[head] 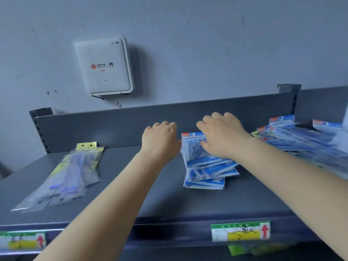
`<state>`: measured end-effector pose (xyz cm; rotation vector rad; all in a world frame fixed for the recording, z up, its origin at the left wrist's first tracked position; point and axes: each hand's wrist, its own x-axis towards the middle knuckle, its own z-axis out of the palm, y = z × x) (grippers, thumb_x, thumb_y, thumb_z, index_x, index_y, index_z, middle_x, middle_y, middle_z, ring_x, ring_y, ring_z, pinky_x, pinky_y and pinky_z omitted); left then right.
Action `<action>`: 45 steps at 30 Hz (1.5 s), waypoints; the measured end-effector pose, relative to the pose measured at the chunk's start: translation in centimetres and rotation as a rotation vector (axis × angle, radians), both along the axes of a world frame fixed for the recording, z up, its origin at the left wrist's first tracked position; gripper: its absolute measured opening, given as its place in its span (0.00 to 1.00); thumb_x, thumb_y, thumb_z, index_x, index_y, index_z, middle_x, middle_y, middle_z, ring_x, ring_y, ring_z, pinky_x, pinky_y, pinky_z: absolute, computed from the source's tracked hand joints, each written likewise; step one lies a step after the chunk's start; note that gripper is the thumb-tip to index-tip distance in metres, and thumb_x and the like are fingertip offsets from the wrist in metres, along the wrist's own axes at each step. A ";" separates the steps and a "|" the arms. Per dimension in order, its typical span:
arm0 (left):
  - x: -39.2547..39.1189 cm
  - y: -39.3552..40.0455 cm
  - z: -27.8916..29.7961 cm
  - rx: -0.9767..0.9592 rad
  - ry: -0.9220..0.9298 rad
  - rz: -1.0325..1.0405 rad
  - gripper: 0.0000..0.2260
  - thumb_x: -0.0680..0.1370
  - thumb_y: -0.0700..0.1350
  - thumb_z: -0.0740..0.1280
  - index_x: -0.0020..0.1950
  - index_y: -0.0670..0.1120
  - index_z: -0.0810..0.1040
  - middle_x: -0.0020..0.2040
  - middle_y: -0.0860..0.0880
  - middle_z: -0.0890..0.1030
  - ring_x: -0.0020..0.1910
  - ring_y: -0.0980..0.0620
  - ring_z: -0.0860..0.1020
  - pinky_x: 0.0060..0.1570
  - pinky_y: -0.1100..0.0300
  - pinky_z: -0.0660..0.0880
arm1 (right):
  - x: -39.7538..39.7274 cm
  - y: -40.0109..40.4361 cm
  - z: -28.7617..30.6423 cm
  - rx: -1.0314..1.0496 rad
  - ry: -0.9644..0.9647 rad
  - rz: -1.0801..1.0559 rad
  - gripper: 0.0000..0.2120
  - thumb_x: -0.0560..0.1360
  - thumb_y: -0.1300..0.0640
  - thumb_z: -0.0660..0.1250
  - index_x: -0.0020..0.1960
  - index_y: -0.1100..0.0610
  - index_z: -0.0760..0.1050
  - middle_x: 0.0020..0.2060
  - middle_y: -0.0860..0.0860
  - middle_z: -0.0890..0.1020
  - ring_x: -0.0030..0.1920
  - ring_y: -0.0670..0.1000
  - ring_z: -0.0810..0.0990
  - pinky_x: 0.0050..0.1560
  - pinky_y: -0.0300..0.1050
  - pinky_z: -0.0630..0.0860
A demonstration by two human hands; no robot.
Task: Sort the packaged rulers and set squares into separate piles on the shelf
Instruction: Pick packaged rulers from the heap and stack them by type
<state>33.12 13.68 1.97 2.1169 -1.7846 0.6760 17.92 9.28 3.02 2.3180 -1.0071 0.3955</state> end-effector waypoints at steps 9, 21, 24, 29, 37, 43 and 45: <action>-12.6 -3.9 0.0 0.021 -0.030 -0.126 0.14 0.78 0.50 0.59 0.61 0.46 0.71 0.56 0.49 0.75 0.58 0.47 0.73 0.53 0.57 0.66 | -12.6 -2.8 -1.0 0.050 -0.065 -0.079 0.15 0.78 0.48 0.57 0.60 0.55 0.67 0.56 0.51 0.73 0.57 0.55 0.70 0.48 0.46 0.61; -26.2 -9.4 -1.2 0.143 0.027 -0.232 0.17 0.79 0.55 0.58 0.64 0.48 0.71 0.61 0.50 0.75 0.61 0.47 0.72 0.55 0.57 0.67 | -27.4 -8.0 -2.0 0.327 -0.324 -0.242 0.19 0.76 0.45 0.61 0.62 0.53 0.69 0.57 0.50 0.74 0.58 0.54 0.73 0.49 0.45 0.67; -28.4 -11.3 -1.4 0.197 0.084 -0.208 0.19 0.80 0.57 0.56 0.63 0.46 0.71 0.60 0.49 0.76 0.60 0.47 0.73 0.51 0.56 0.67 | -29.4 -9.1 -2.6 0.382 -0.443 -0.368 0.22 0.75 0.39 0.60 0.61 0.54 0.70 0.57 0.51 0.74 0.57 0.55 0.75 0.49 0.46 0.69; -30.2 -14.7 -2.6 0.255 0.254 -0.053 0.24 0.77 0.64 0.53 0.60 0.47 0.71 0.61 0.48 0.76 0.61 0.45 0.72 0.58 0.52 0.67 | -30.6 -10.5 -4.5 0.482 -0.477 -0.590 0.42 0.64 0.23 0.57 0.64 0.54 0.67 0.62 0.52 0.74 0.63 0.57 0.73 0.60 0.52 0.67; -29.6 -17.2 -3.6 0.207 0.688 -0.080 0.28 0.72 0.60 0.68 0.67 0.47 0.67 0.57 0.49 0.77 0.59 0.46 0.74 0.59 0.54 0.69 | -30.7 -12.2 -5.2 0.664 -0.695 -0.387 0.37 0.64 0.35 0.71 0.67 0.51 0.66 0.64 0.48 0.74 0.64 0.52 0.72 0.64 0.52 0.67; -28.2 -17.5 -3.4 0.131 1.074 -0.220 0.31 0.70 0.39 0.74 0.70 0.42 0.65 0.42 0.51 0.78 0.33 0.56 0.77 0.37 0.65 0.77 | -31.1 -12.8 -5.0 0.826 -1.027 -0.204 0.38 0.65 0.59 0.77 0.70 0.55 0.62 0.65 0.53 0.73 0.55 0.52 0.77 0.47 0.43 0.75; -28.0 -17.4 -3.4 0.147 1.111 -0.223 0.28 0.71 0.37 0.73 0.68 0.40 0.67 0.35 0.52 0.76 0.21 0.62 0.74 0.20 0.72 0.69 | -31.1 -12.7 -4.9 0.883 -1.087 -0.193 0.36 0.68 0.63 0.75 0.71 0.57 0.62 0.60 0.54 0.75 0.44 0.50 0.78 0.35 0.36 0.74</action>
